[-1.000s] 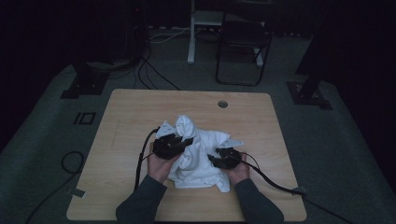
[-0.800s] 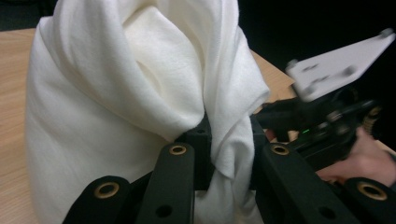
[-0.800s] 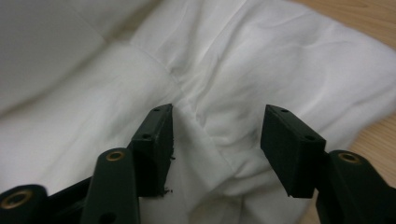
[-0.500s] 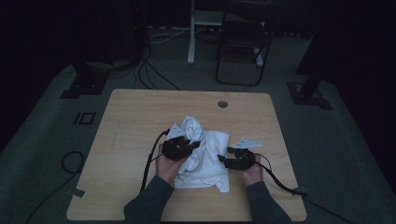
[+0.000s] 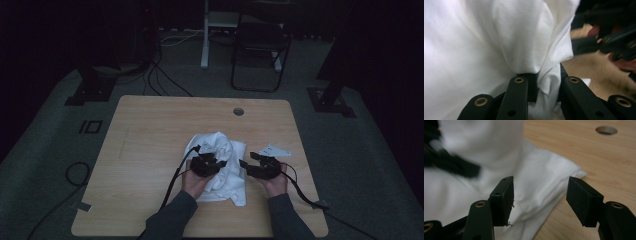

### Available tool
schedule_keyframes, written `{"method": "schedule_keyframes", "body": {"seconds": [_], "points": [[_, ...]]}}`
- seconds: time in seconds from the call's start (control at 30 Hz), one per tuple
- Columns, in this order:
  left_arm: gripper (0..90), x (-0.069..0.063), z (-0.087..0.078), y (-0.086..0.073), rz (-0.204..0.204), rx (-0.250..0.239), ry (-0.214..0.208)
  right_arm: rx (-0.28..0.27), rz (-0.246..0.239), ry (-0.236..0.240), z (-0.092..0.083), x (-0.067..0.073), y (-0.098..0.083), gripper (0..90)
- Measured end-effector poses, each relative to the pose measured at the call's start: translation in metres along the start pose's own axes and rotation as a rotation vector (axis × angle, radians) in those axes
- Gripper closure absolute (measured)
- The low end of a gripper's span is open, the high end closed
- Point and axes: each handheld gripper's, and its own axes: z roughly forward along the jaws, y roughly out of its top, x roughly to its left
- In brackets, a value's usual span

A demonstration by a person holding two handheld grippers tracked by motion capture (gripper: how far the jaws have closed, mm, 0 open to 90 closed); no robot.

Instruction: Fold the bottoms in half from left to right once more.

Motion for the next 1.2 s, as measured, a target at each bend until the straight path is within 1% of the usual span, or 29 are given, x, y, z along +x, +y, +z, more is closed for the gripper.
{"method": "schedule_keyframes", "body": {"seconds": [0.1, 0.13, 0.17, 0.27, 0.3, 0.37, 0.4, 0.43, 0.47, 0.5, 0.53, 0.57, 0.6, 0.63, 0.67, 0.7, 0.73, 0.77, 0.8, 0.87, 0.9, 0.93, 0.97, 1.0, 1.03, 1.07, 1.13, 1.2], "points": [[80.7, -0.003, 0.011, -0.003, 0.005, 0.026, 0.004, -0.033, 0.002, 0.017, -0.005, 0.002, 0.005, 37.4], [80.7, -0.004, 0.012, -0.003, 0.011, 0.03, 0.008, -0.056, 0.005, 0.04, -0.008, 0.003, 0.008, 36.9], [80.7, -0.005, 0.013, -0.004, 0.012, 0.032, 0.013, -0.066, 0.008, 0.052, -0.01, 0.004, 0.01, 36.0], [80.6, -0.005, 0.014, -0.003, 0.019, 0.037, 0.014, -0.108, -0.008, 0.09, -0.012, 0.01, 0.019, 34.9], [80.7, -0.005, 0.014, -0.003, 0.02, 0.04, 0.014, -0.113, -0.013, 0.106, -0.012, 0.012, 0.022, 35.0], [80.6, -0.006, 0.014, -0.003, 0.019, 0.042, 0.017, -0.112, -0.023, 0.107, -0.007, 0.015, 0.028, 35.9], [80.6, -0.006, 0.014, -0.003, 0.021, 0.044, 0.018, -0.101, -0.03, 0.107, -0.002, 0.016, 0.031, 37.4], [80.6, -0.006, 0.014, -0.002, 0.021, 0.045, 0.018, -0.092, -0.033, 0.108, 0.003, 0.017, 0.033, 40.0], [80.5, -0.005, 0.013, -0.002, 0.018, 0.046, 0.015, -0.085, -0.029, 0.111, 0.008, 0.017, 0.035, 45.2], [80.4, -0.005, 0.013, -0.002, 0.011, 0.045, 0.013, -0.076, -0.024, 0.116, 0.012, 0.016, 0.037, 53.0], [80.1, -0.004, 0.013, -0.001, 0.007, 0.046, 0.01, -0.069, -0.024, 0.129, 0.017, 0.015, 0.038, 68.7], [79.3, -0.003, 0.011, 0.0, -0.007, 0.042, 0.004, -0.058, -0.026, 0.128, 0.019, 0.014, 0.038, 76.5], [76.4, -0.003, 0.01, 0.001, -0.015, 0.04, -0.003, -0.038, -0.015, 0.097, 0.023, 0.012, 0.039, 81.1], [73.7, -0.003, 0.004, 0.004, -0.024, 0.032, -0.021, -0.032, 0.0, 0.095, 0.025, 0.01, 0.04, 82.2], [68.4, -0.003, 0.0, 0.006, -0.026, 0.023, -0.028, -0.035, 0.015, 0.086, 0.026, 0.007, 0.04, 82.9], [66.4, -0.004, -0.007, 0.009, -0.024, 0.006, -0.034, -0.034, 0.018, 0.079, 0.027, 0.006, 0.041, 82.9], [64.1, -0.005, -0.013, 0.012, -0.022, -0.007, -0.044, -0.034, 0.022, 0.083, 0.027, 0.004, 0.041, 83.0], [61.8, -0.005, -0.024, 0.016, -0.017, -0.042, -0.063, -0.034, 0.022, 0.077, 0.026, 0.003, 0.041, 83.1], [61.1, -0.004, -0.034, 0.02, -0.013, -0.078, -0.068, -0.025, 0.015, 0.051, 0.027, 0.001, 0.04, 83.1], [59.5, 0.001, -0.056, 0.027, -0.012, -0.143, -0.052, -0.008, 0.027, 0.032, 0.027, -0.005, 0.037, 83.1], [59.2, 0.006, -0.066, 0.03, -0.015, -0.171, -0.03, -0.001, 0.034, 0.026, 0.028, -0.008, 0.035, 83.1], [59.1, 0.01, -0.072, 0.031, -0.02, -0.188, -0.009, 0.004, 0.047, 0.027, 0.029, -0.011, 0.033, 83.0], [59.1, 0.02, -0.08, 0.032, -0.033, -0.202, 0.025, 0.008, 0.052, 0.026, 0.03, -0.014, 0.031, 83.0], [59.3, 0.026, -0.083, 0.032, -0.048, -0.202, 0.036, 0.018, 0.061, 0.021, 0.031, -0.017, 0.028, 82.9], [59.6, 0.035, -0.085, 0.031, -0.071, -0.202, 0.059, 0.021, 0.064, 0.02, 0.031, -0.018, 0.026, 82.8], [60.7, 0.041, -0.086, 0.029, -0.083, -0.195, 0.076, 0.027, 0.072, 0.017, 0.033, -0.021, 0.024, 82.6], [61.8, 0.049, -0.079, 0.023, -0.092, -0.152, 0.084, 0.036, 0.082, 0.013, 0.035, -0.023, 0.022, 82.4], [63.7, 0.051, -0.068, 0.016, -0.09, -0.107, 0.073, 0.045, 0.089, 0.009, 0.037, -0.025, 0.02, 82.1]]}}
